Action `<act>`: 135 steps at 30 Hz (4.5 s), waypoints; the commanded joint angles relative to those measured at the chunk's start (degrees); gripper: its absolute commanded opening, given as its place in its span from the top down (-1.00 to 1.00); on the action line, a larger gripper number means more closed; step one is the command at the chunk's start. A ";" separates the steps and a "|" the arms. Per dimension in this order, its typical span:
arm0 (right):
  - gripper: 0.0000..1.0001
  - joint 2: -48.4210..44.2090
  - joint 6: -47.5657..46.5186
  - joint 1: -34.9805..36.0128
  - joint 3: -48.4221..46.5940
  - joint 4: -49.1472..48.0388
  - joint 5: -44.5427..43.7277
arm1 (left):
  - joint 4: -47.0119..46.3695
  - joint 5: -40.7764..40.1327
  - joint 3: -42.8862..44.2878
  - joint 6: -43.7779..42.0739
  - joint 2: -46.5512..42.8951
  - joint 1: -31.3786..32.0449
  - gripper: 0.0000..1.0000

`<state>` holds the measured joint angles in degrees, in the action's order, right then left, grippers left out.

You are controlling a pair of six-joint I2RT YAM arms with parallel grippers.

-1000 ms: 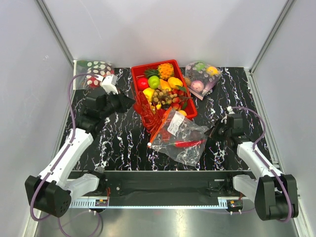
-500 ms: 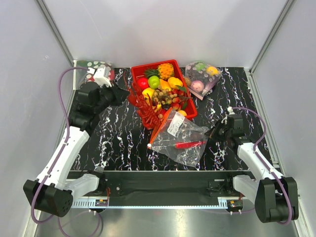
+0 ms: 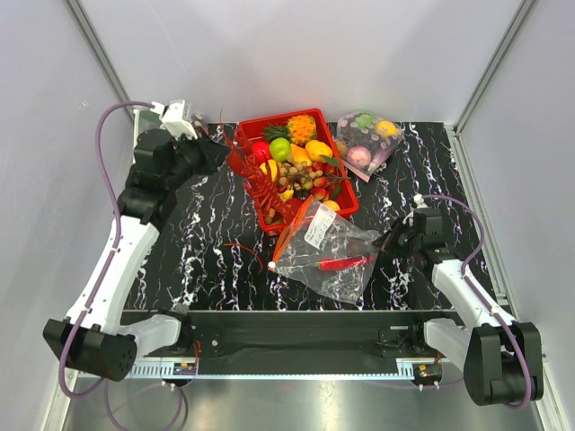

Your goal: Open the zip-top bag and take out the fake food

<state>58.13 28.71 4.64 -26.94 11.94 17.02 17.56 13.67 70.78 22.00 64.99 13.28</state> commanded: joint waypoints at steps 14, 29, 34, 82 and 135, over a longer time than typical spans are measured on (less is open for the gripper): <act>1.00 -0.82 -1.64 -0.16 -2.15 0.27 -0.49 | -11.06 -2.51 16.14 0.68 19.81 0.69 1.00; 1.00 -4.07 -1.90 -0.16 -2.24 3.08 -1.63 | -2.62 -8.22 22.56 -4.42 38.98 5.53 0.04; 1.00 -3.55 -1.73 -0.25 -1.80 2.29 -1.28 | -4.20 -8.92 19.48 -4.77 35.83 5.53 -0.92; 1.00 -3.02 -1.20 -0.25 -0.66 -1.66 3.72 | -11.92 -31.69 -39.05 21.94 7.42 15.11 -0.21; 1.00 -4.34 -2.96 -0.16 -1.36 -4.91 17.52 | -0.34 -34.59 -32.11 26.43 19.20 12.39 -0.19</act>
<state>54.37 25.71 4.64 -27.31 10.09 31.24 12.01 -19.88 37.32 48.77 82.37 25.87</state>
